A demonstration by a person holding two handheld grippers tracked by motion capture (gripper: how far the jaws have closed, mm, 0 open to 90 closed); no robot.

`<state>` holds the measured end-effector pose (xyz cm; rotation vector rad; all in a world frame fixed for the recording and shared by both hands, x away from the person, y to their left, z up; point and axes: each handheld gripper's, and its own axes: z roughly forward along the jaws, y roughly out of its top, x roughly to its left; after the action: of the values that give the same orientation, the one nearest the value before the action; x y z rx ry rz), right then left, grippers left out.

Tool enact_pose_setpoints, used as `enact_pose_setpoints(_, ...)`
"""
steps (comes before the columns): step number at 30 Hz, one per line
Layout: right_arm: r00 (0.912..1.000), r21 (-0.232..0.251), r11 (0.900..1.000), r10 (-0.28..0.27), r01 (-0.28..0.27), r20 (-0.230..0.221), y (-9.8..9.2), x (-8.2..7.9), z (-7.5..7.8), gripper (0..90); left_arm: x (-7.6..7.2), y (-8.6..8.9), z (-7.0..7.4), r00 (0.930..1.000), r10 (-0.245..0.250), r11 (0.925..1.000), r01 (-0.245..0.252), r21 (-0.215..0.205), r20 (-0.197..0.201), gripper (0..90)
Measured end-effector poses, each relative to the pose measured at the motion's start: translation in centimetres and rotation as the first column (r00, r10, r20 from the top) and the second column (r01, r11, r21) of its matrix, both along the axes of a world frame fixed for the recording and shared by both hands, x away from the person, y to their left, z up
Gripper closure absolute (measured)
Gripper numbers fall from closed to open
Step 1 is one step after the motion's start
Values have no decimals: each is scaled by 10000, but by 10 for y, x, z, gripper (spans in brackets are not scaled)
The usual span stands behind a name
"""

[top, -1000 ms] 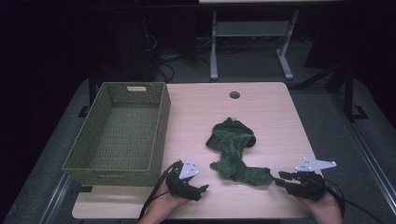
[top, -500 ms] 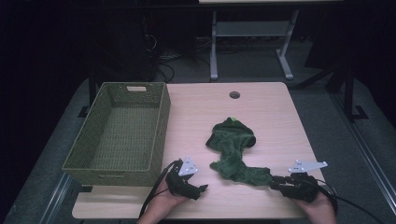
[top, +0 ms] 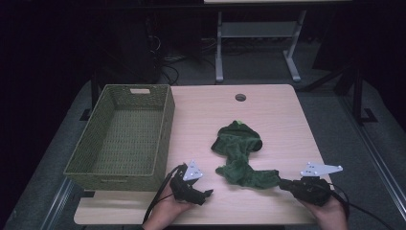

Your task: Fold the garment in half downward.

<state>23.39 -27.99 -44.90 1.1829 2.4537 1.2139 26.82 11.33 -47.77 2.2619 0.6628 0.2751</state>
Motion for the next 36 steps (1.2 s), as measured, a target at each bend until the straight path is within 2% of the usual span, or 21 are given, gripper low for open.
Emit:
enact_pose_setpoints(6,9973,249,9989,373,-389,628,12,5,15,847,0,0,0,10000,1,10000,-1,3,1,127)
enact_pose_setpoints(13,9889,673,9930,883,-968,1193,27,11,32,849,0,0,0,10000,4,10000,-4,-1,0,127)
enact_pose_setpoints(17,9843,617,9893,1238,-1322,1256,38,17,35,849,0,0,0,10000,27,10000,-27,-32,-1,126)
enact_pose_setpoints(25,9669,290,9768,2056,-2122,1513,69,28,44,849,0,0,0,10000,51,10000,-51,-81,-24,127)
enact_pose_setpoints(32,9494,23,9597,2775,-2809,1471,97,42,43,847,0,0,0,10000,29,10000,-29,-42,-8,126)
enact_pose_setpoints(36,9498,-16,9595,2792,-2818,1411,109,49,40,796,0,0,0,10000,31,10000,-31,-40,-2,127)
